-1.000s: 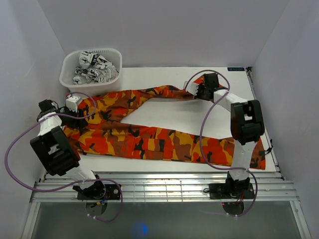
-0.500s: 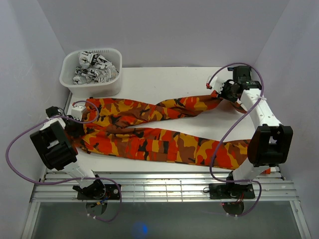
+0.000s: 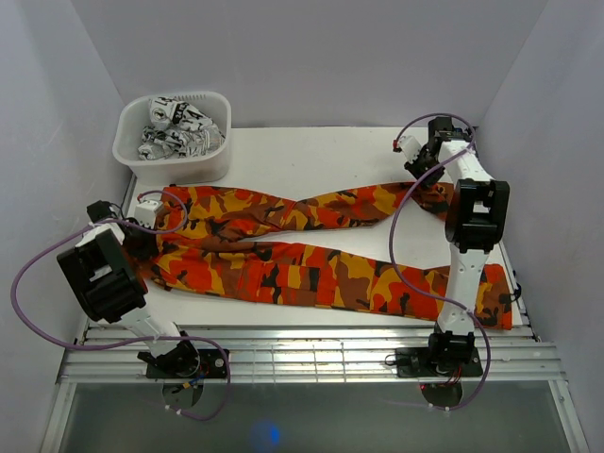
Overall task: Fold and stack the trousers
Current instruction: Flatten the trousers out
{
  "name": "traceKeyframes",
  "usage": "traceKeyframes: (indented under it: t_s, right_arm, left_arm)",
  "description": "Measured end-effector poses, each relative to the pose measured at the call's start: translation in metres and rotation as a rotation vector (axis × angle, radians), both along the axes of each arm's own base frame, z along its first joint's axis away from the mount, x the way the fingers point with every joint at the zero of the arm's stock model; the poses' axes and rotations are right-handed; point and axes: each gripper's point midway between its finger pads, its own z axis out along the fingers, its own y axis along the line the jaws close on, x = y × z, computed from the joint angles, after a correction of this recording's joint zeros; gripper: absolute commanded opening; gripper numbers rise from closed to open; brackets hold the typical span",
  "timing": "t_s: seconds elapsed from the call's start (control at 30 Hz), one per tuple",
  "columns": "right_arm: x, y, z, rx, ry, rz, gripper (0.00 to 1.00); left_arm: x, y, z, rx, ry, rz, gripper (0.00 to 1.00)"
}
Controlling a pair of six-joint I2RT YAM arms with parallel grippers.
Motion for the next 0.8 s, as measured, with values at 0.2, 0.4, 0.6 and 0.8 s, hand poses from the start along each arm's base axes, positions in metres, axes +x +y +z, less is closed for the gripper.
traceKeyframes:
  t_s: [0.2, 0.4, 0.6, 0.8]
  right_arm:
    - [0.003, -0.017, -0.001, -0.080, -0.028, -0.044, 0.68]
    - [-0.050, -0.041, 0.022, -0.080, -0.007, -0.020, 0.70]
    - [-0.065, -0.083, 0.059, -0.101, -0.088, -0.019, 0.68]
    - [-0.055, -0.083, 0.037, -0.057, -0.068, 0.017, 0.71]
  left_arm:
    - [0.000, -0.006, 0.009, -0.014, -0.029, -0.042, 0.33]
    - [0.023, -0.058, 0.101, -0.055, -0.295, -0.238, 0.53]
    - [0.056, -0.192, 0.181, -0.092, -0.530, -0.661, 0.56]
    - [0.064, -0.323, 0.136, -0.208, -0.404, -0.954, 0.59]
